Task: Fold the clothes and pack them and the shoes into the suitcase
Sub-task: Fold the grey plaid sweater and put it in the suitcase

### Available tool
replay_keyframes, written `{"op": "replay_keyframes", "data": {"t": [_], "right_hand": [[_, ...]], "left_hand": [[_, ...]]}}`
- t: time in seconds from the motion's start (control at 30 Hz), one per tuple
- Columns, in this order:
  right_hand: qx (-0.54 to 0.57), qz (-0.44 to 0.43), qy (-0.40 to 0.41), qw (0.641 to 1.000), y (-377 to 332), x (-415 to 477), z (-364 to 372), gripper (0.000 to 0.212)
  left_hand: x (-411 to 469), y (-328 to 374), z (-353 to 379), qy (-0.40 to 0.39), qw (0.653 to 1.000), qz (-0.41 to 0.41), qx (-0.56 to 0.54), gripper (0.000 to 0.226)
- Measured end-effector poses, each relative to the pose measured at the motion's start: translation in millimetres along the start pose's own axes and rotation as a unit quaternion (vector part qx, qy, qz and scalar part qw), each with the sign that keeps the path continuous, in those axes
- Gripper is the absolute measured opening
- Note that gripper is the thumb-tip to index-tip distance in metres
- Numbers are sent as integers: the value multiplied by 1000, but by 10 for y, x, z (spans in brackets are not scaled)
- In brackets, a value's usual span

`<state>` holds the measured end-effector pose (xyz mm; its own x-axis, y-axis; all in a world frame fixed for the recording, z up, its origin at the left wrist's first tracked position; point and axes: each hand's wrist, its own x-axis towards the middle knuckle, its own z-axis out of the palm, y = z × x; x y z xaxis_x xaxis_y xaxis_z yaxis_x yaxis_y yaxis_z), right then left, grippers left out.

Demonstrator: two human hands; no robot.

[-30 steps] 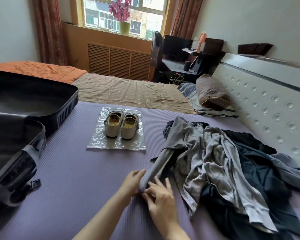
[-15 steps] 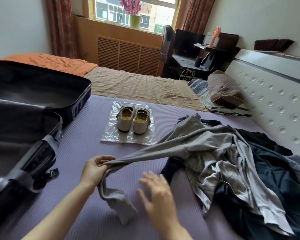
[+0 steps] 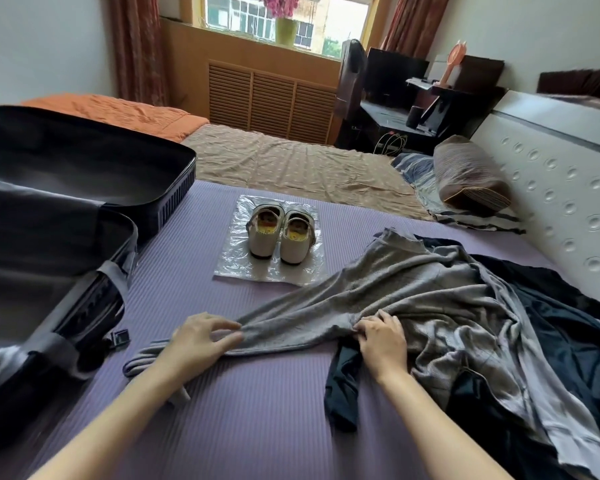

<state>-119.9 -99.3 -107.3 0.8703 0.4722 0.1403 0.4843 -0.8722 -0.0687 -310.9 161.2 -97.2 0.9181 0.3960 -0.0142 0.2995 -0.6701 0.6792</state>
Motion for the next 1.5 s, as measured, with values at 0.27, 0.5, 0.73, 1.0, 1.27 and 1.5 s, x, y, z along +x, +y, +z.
{"op": "replay_keyframes", "data": {"t": [0.27, 0.5, 0.73, 1.0, 1.27, 1.5], "right_hand": [[152, -103, 173, 968, -497, -321, -6, 18], [113, -133, 139, 975, -491, -545, 144, 26], [116, -154, 163, 967, -866, -539, 55, 12], [187, -216, 95, 953, -1887, -700, 87, 28], [174, -206, 47, 962, -1795, -720, 93, 36], [127, -173, -69, 974, -1124, -352, -212, 86]], "left_hand": [[711, 280, 456, 22, 998, -44, -29, 50], [1040, 260, 625, 48, 989, -93, 103, 29], [848, 76, 70, 283, 944, -154, -69, 22], [513, -200, -652, 344, 922, -170, 42, 17], [687, -143, -258, 229, 945, -41, 229, 30], [993, -66, 130, 65, 968, -46, 239, 51]]}}
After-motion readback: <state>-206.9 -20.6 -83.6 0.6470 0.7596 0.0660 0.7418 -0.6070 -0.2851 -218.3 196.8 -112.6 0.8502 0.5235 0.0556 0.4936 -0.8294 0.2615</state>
